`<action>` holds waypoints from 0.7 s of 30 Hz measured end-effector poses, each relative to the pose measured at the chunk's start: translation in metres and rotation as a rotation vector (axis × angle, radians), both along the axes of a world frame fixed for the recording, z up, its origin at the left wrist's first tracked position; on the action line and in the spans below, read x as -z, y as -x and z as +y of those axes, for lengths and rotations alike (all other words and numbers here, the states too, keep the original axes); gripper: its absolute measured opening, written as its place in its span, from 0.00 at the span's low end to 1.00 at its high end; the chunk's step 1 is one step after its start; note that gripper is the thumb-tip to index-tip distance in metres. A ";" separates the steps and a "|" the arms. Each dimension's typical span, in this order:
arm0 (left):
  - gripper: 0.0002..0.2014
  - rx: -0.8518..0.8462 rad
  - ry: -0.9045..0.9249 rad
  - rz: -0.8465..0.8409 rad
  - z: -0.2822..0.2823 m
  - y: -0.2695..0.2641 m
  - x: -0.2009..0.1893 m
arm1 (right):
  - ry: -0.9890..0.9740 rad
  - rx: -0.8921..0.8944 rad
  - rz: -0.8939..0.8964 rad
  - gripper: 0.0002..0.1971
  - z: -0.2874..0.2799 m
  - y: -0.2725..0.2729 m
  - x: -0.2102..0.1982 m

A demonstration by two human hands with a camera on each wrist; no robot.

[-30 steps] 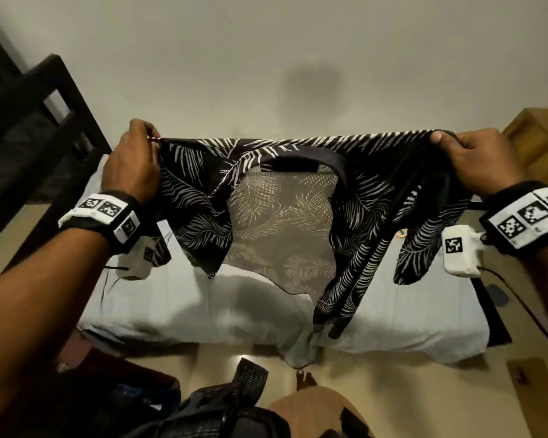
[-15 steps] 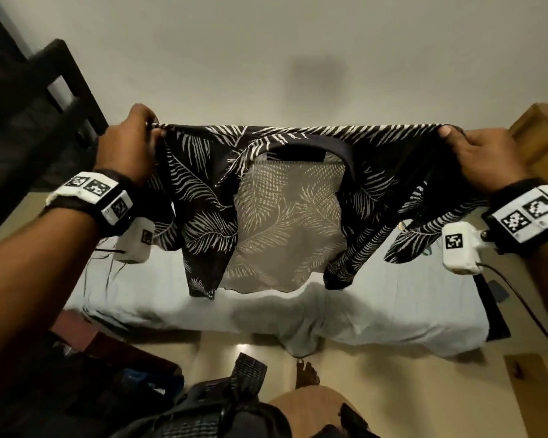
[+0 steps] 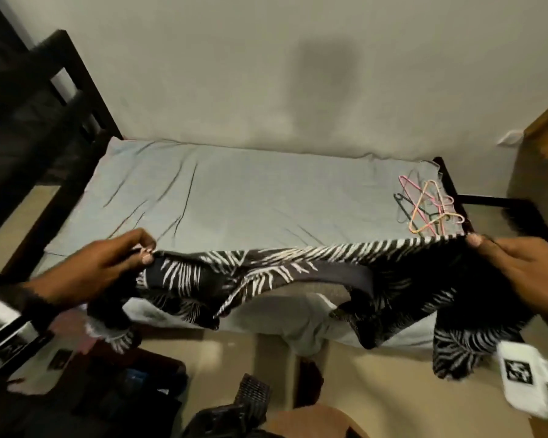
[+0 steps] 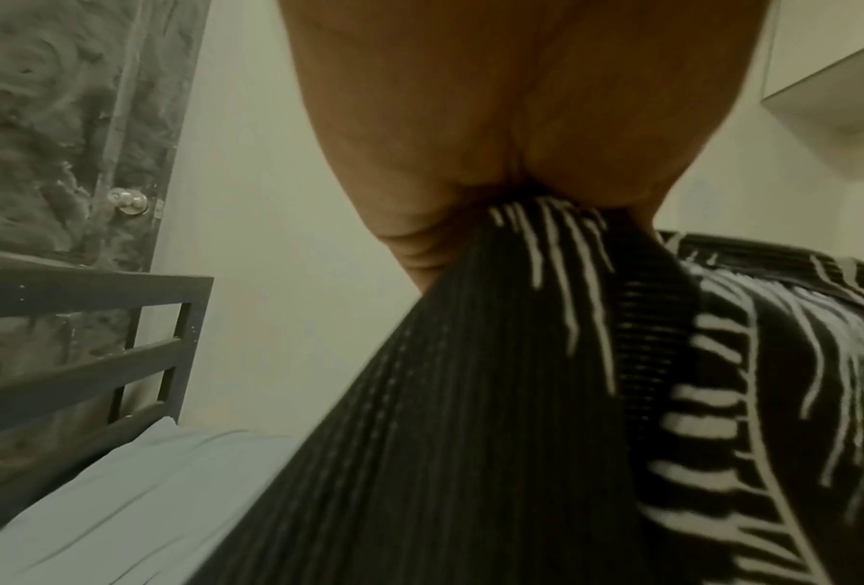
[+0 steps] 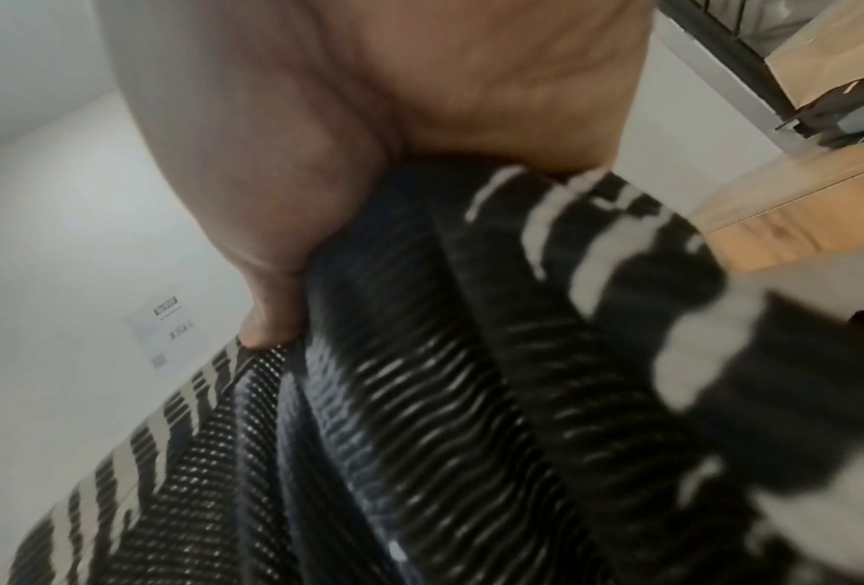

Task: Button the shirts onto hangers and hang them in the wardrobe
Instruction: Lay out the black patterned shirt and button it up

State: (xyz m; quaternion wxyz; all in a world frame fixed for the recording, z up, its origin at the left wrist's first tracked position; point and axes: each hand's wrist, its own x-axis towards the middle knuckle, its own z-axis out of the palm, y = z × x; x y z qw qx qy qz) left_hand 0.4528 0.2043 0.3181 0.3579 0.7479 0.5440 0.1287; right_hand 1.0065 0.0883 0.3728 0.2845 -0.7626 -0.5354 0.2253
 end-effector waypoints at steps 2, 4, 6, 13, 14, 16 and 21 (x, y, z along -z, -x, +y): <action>0.10 0.055 0.097 -0.021 -0.008 0.010 -0.003 | 0.038 -0.007 0.069 0.17 -0.011 0.001 0.002; 0.02 0.068 0.123 -0.017 -0.003 0.016 -0.006 | 0.133 -0.009 0.146 0.27 -0.013 -0.003 0.005; 0.03 0.064 0.057 0.026 0.013 0.020 -0.005 | 0.135 0.002 0.126 0.32 -0.002 -0.007 0.012; 0.05 -0.049 -0.092 0.189 0.123 -0.017 0.035 | 0.168 -0.057 0.122 0.32 0.116 -0.020 0.054; 0.06 -0.075 -0.113 0.214 0.143 -0.025 0.047 | 0.165 -0.069 0.101 0.31 0.139 -0.023 0.067; 0.07 -0.132 -0.107 0.272 0.188 -0.039 0.077 | 0.183 -0.074 0.077 0.34 0.191 -0.031 0.098; 0.12 -0.177 -0.040 0.482 0.311 -0.077 0.166 | 0.290 -0.112 0.005 0.48 0.339 -0.065 0.205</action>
